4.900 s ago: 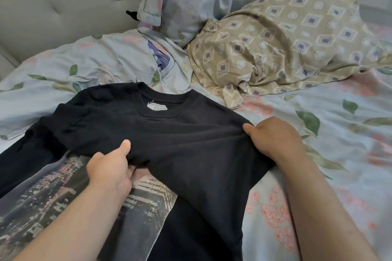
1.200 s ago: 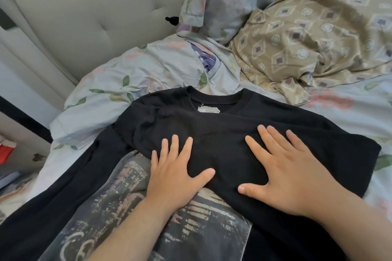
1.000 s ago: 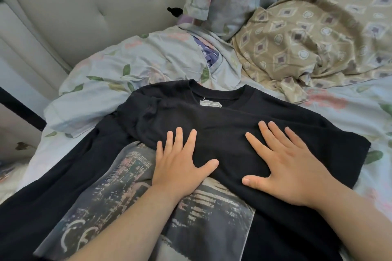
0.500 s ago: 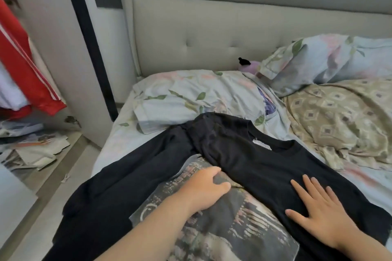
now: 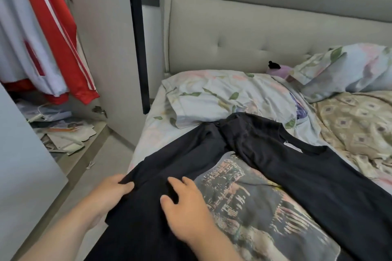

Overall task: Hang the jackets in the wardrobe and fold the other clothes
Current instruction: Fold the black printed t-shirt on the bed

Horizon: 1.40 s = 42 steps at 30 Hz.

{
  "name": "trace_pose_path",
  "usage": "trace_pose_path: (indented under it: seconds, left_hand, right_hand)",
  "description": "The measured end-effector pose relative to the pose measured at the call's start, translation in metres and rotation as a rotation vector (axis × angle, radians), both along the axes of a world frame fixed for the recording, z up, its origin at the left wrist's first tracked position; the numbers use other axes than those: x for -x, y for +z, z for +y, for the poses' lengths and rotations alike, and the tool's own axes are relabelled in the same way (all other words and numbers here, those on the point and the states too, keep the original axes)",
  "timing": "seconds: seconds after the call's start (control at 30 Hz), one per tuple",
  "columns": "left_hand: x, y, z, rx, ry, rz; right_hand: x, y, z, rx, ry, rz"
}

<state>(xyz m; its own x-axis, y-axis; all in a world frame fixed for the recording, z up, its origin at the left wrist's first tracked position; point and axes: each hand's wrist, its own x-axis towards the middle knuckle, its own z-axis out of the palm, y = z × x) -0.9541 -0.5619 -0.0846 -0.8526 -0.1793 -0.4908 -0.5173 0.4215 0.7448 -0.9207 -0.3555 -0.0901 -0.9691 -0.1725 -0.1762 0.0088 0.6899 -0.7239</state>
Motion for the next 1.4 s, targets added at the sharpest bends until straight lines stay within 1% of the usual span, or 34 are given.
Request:
trace_pose_path:
  seconds: [0.07,0.13,0.2,0.33,0.4,0.43,0.47,0.53,0.57,0.6,0.63,0.67,0.7,0.73,0.8,0.83,0.87,0.9,0.93,0.97,1.0,1.03,1.1,1.13,1.17,1.23,1.3,1.33,1.37,1.4]
  left_hand:
    - [0.010,0.004,-0.007,-0.112,0.120,-0.016]
    - [0.026,0.018,-0.016,-0.287,0.271,-0.004]
    - [0.046,0.038,-0.026,-0.412,0.383,0.033]
    - [0.090,0.103,-0.044,-0.476,0.435,0.144]
    - [0.105,0.142,-0.050,-0.549,0.410,0.272]
    - [0.109,0.159,-0.052,-0.581,0.367,0.334]
    - [0.109,0.174,-0.052,-0.604,0.295,0.394]
    - [0.097,0.197,-0.042,-0.640,0.096,0.526]
    - [0.087,0.202,-0.030,-0.640,-0.003,0.586]
    - [0.074,0.204,-0.015,-0.620,-0.102,0.614]
    - [0.061,0.201,0.003,-0.588,-0.201,0.611]
    - [0.048,0.195,0.020,-0.555,-0.312,0.586]
    - [0.037,0.187,0.037,-0.526,-0.420,0.530]
    - [0.026,0.179,0.050,-0.492,-0.528,0.451]
    - [0.007,0.165,0.069,-0.460,-0.707,0.301]
    - [-0.001,0.161,0.073,-0.495,-0.775,0.242]
    - [-0.005,0.156,0.072,-0.582,-0.811,0.189]
    - [-0.006,0.152,0.071,-0.701,-0.787,0.137]
    - [-0.003,0.148,0.068,-0.816,-0.707,0.107]
    - [0.003,0.140,0.066,-0.889,-0.569,0.108]
    - [0.012,0.132,0.067,-0.880,-0.407,0.132]
    - [0.022,0.122,0.070,-0.795,-0.262,0.151]
    - [0.046,0.098,0.085,-0.566,-0.079,0.151]
    - [0.058,0.087,0.095,-0.505,-0.040,0.126]
    - [0.071,0.076,0.110,-0.494,-0.040,0.069]
    - [0.093,0.056,0.144,-0.608,-0.049,-0.147]
    - [0.108,0.038,0.180,-0.825,-0.004,-0.318]
    - [0.113,0.031,0.199,-0.940,0.073,-0.347]
    - [0.117,0.026,0.215,-1.047,0.187,-0.331]
    - [0.122,0.020,0.231,-1.129,0.313,-0.272]
  right_hand:
    - [-0.007,-0.014,-0.004,-0.125,0.042,-0.018]
    - [-0.009,-0.023,0.002,-0.246,0.090,0.025]
    - [-0.007,-0.027,0.005,-0.290,0.093,0.060]
    - [-0.009,-0.025,-0.004,-0.426,0.127,0.109]
    - [-0.008,-0.018,-0.004,-0.400,0.114,0.082]
    - [-0.005,-0.009,-0.003,-0.324,0.103,0.066]
    - [-0.001,0.004,-0.002,-0.194,0.076,0.062]
    - [0.008,0.035,0.001,0.189,-0.052,0.054]
    - [0.013,0.053,0.003,0.427,-0.145,0.008]
    - [0.019,0.069,0.005,0.684,-0.223,-0.077]
    - [0.025,0.083,0.008,0.932,-0.241,-0.169]
    - [0.029,0.096,0.013,1.148,-0.202,-0.260]
    - [0.032,0.108,0.017,1.294,-0.162,-0.336]
    - [0.034,0.118,0.021,1.387,-0.132,-0.402]
    - [0.031,0.130,0.033,1.449,-0.138,-0.523]
    - [0.029,0.132,0.039,1.446,-0.152,-0.567]
    - [0.026,0.132,0.045,1.420,-0.176,-0.607]
    - [0.024,0.132,0.053,1.377,-0.194,-0.629]
    - [0.023,0.131,0.061,1.331,-0.211,-0.629]
    - [0.023,0.130,0.070,1.290,-0.240,-0.603]
    - [0.025,0.131,0.082,1.257,-0.267,-0.571]
    - [0.027,0.136,0.095,1.241,-0.281,-0.547]
    - [0.027,0.150,0.124,1.265,-0.260,-0.505]
    - [0.027,0.156,0.138,1.297,-0.232,-0.468]
    - [0.026,0.160,0.156,1.338,-0.193,-0.420]
    - [0.027,0.161,0.189,1.356,-0.115,-0.335]
    - [0.027,0.160,0.216,1.286,-0.104,-0.281]
    - [0.027,0.158,0.231,1.269,-0.099,-0.279]
    - [0.027,0.155,0.246,1.256,-0.093,-0.276]
    - [0.027,0.150,0.262,1.239,-0.077,-0.268]
